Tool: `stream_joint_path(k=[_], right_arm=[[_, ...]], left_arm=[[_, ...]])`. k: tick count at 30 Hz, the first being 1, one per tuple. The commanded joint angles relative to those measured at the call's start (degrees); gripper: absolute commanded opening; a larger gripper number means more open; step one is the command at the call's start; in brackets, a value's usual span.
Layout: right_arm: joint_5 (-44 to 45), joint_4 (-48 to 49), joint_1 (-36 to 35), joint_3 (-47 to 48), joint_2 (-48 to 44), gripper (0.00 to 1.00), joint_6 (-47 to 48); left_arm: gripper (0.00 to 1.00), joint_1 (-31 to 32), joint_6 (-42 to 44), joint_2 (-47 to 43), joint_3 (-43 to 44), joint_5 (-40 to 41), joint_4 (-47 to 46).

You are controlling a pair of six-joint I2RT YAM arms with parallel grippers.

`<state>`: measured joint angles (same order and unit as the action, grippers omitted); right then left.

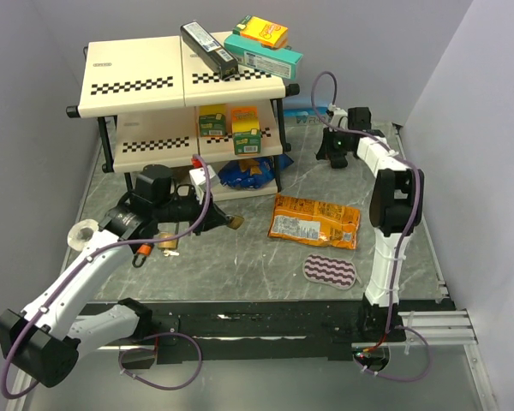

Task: Lock with the key
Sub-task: Place the key at the center of the board.

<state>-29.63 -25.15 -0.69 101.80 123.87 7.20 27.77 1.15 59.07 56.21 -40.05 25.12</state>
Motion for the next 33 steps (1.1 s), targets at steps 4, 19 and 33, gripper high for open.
stream_joint_path(k=[4, 19, 33], right_arm=[[3.08, -1.39, 0.42, 9.29, 6.46, 0.00, -1.49], [7.39, -9.39, 0.42, 20.36, 15.17, 0.08, -0.70], [3.44, -8.96, 0.42, 19.05, 12.45, 0.48, -0.87]], left_arm=[[0.01, -0.70, 0.88, 0.08, 0.75, -0.38, -1.04], [0.01, -1.49, -0.09, 2.54, 1.01, -0.38, -3.24], [0.01, -1.93, 0.08, 2.37, 2.42, -0.81, -2.27]])
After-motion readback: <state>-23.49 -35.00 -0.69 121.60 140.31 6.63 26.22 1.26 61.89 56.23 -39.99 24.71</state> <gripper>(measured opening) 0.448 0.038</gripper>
